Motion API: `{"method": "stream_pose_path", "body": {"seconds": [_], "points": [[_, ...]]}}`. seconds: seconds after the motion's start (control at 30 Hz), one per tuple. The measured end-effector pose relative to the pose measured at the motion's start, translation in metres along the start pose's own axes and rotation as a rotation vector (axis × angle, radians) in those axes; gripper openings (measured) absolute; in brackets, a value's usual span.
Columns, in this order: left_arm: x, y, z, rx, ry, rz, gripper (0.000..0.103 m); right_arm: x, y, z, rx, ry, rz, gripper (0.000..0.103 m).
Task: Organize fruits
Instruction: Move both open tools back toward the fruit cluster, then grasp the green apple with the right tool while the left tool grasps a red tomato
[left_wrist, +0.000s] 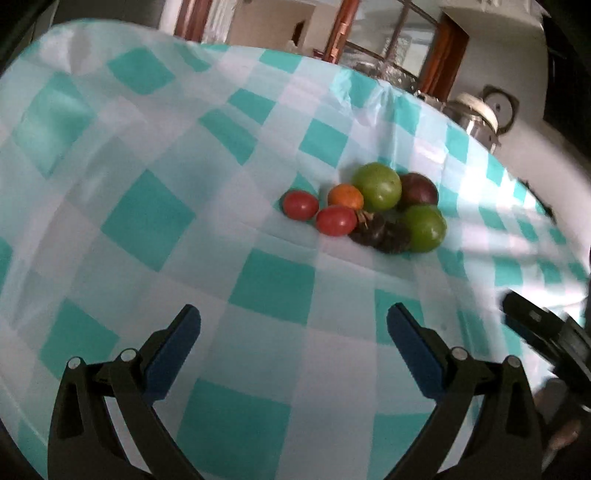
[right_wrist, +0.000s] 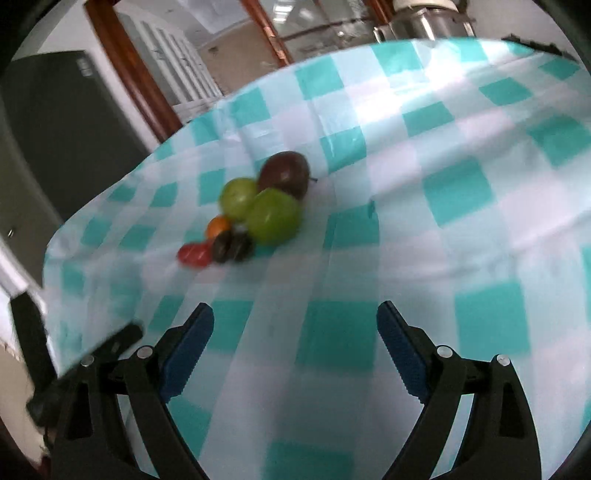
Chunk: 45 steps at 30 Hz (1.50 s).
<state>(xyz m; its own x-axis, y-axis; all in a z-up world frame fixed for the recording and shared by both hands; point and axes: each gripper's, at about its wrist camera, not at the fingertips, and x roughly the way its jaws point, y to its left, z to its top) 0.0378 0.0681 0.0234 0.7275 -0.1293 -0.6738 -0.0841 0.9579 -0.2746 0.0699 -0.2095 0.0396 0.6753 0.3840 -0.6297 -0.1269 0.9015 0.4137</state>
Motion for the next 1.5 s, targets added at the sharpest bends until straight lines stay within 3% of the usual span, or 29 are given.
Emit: {"method": "stream_pose_path", "body": {"seconds": [0.1,0.3,0.57,0.67,0.8,0.93,1.07,1.23,1.4,1.5], "points": [[-0.002,0.015,0.000,-0.055,-0.002,-0.060,0.101,0.036,0.002,0.016,0.041,0.030,0.027,0.087],[-0.003,0.026,0.000,-0.112,-0.027,-0.073,0.101,0.084,0.011,0.051,0.133,0.057,0.043,0.086],[-0.002,0.027,0.001,-0.119,-0.023,-0.072,0.101,0.102,0.015,0.057,0.136,0.074,-0.007,0.061],[-0.002,0.028,0.000,-0.123,-0.019,-0.071,0.101,0.088,0.009,0.050,0.130,0.076,0.004,0.060],[-0.002,0.026,-0.001,-0.108,-0.005,-0.072,0.101,0.041,-0.024,0.028,0.200,0.018,-0.001,0.060],[-0.004,0.007,-0.005,-0.021,0.002,-0.072,0.101,-0.005,-0.058,0.006,0.220,-0.020,-0.043,0.060],[0.013,-0.035,-0.009,0.097,0.068,-0.096,0.101,-0.038,-0.088,-0.007,0.280,-0.086,-0.049,0.060],[0.038,-0.081,0.002,0.103,0.061,-0.119,0.101,-0.033,-0.094,-0.005,0.307,-0.090,-0.019,0.060],[0.066,-0.126,0.022,0.258,0.001,-0.011,0.101,-0.039,-0.087,-0.006,0.257,-0.136,-0.031,0.060],[0.062,-0.128,0.020,0.257,-0.014,-0.038,0.101,-0.039,-0.094,-0.006,0.286,-0.132,-0.018,0.060]]}}
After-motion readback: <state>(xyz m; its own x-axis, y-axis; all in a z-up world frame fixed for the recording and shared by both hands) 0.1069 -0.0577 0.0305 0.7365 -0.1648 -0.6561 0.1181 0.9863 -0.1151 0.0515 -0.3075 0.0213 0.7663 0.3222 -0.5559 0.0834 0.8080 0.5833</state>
